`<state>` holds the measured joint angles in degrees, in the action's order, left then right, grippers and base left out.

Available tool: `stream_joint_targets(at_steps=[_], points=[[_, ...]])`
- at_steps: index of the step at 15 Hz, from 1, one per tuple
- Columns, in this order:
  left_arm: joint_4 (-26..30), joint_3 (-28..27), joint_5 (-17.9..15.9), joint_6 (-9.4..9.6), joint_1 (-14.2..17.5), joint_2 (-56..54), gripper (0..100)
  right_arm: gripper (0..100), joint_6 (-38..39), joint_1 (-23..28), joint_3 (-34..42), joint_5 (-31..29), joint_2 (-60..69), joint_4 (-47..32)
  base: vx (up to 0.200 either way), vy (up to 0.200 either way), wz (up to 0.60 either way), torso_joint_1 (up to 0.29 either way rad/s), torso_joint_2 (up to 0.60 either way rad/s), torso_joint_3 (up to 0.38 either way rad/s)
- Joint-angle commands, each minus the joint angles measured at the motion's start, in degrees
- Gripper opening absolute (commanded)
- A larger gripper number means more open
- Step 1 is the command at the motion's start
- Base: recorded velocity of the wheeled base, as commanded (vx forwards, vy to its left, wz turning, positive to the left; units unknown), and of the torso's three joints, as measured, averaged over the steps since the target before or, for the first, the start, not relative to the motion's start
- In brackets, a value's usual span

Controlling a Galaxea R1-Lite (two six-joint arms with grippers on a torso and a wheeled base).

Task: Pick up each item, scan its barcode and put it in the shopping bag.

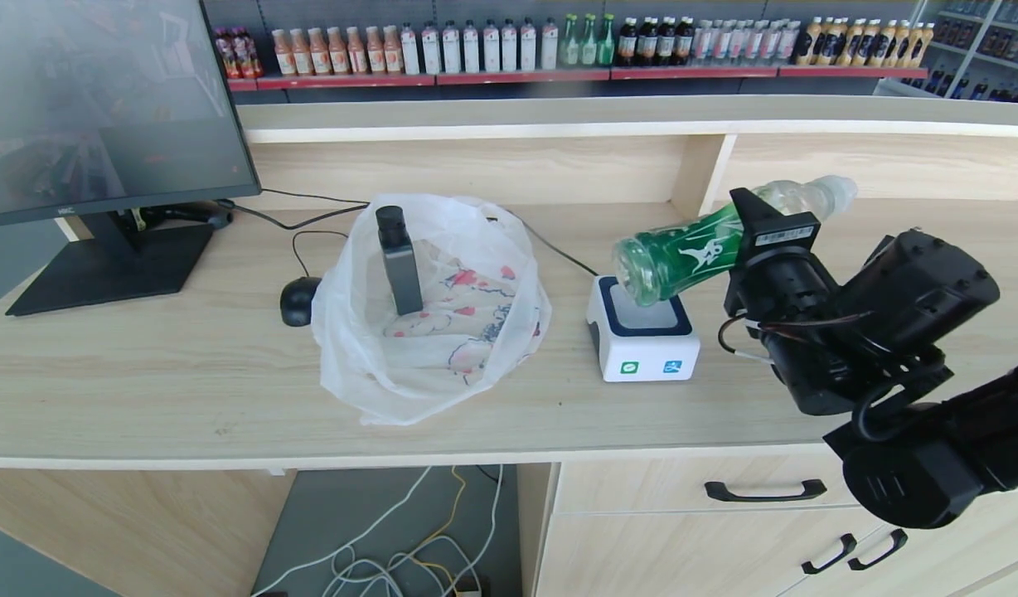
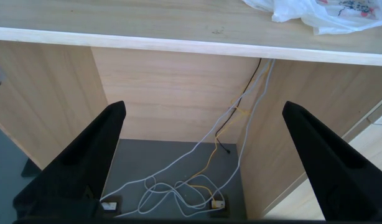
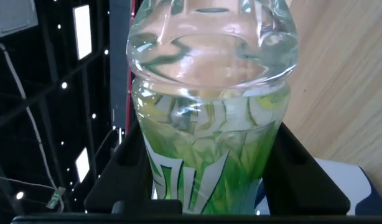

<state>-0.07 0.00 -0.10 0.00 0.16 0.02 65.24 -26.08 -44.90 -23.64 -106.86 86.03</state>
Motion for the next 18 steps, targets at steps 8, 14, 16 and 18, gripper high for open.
stream_joint_targets(at_steps=[8, 14, 16, 18], points=[[-0.01, 0.00, 0.01, 0.00, 0.02, -0.02, 100, 0, -22.88, -3.90, -0.01, 5.00, 8.07, -0.16, 0.000, 0.000, 0.00, 0.000, 0.00, 0.000], [-0.01, 0.00, 0.01, 0.09, 0.02, -0.02, 100, 0, -49.42, -13.65, 2.71, 5.00, 9.22, -0.07, 0.000, 0.000, 0.00, 0.000, 0.00, 0.000], [0.07, 0.00, 0.01, 0.09, 0.02, -0.02, 100, 0, -60.76, -13.65, 2.97, 5.09, 9.66, 0.02, 0.000, 0.000, 0.00, 0.000, 0.00, 0.000], [-0.01, 0.00, 0.01, 0.00, 0.02, -0.02, 100, 0, -70.69, -13.83, 3.15, 7.73, 10.53, 0.19, 0.000, 0.000, 0.00, 0.000, 0.00, 0.000]])
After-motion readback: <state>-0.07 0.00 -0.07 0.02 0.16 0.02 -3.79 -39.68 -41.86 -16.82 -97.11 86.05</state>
